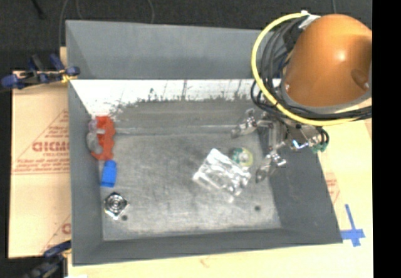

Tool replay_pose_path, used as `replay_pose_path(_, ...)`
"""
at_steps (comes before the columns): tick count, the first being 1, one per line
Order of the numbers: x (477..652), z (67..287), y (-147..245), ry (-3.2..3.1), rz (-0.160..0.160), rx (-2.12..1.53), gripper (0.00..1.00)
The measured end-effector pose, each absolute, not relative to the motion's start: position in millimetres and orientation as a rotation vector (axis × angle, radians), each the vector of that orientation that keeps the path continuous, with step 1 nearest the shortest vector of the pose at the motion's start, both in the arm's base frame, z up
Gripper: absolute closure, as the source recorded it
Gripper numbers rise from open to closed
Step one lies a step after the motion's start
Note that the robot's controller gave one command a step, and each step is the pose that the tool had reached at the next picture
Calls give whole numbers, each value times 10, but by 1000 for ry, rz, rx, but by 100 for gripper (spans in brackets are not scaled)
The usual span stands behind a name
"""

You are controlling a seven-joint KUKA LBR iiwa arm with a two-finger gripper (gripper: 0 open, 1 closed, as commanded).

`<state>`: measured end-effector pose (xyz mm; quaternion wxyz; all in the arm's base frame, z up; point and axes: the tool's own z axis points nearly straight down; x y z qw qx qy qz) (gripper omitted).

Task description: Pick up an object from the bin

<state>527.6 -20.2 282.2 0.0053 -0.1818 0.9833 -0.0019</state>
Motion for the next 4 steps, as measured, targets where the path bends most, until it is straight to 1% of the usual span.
replay_pose_path(1, 5432, 1575, -42, 3080, 6, -634, 0)
replay_pose_path(2, 5909, 845, -261, 3011, 1, -845, 0)
replay_pose_path(3, 5903, 855, -257, 3010, 2, -844, 100)
replay_pose_path(4, 5733, 2154, -327, 3023, -7, -825, 100)
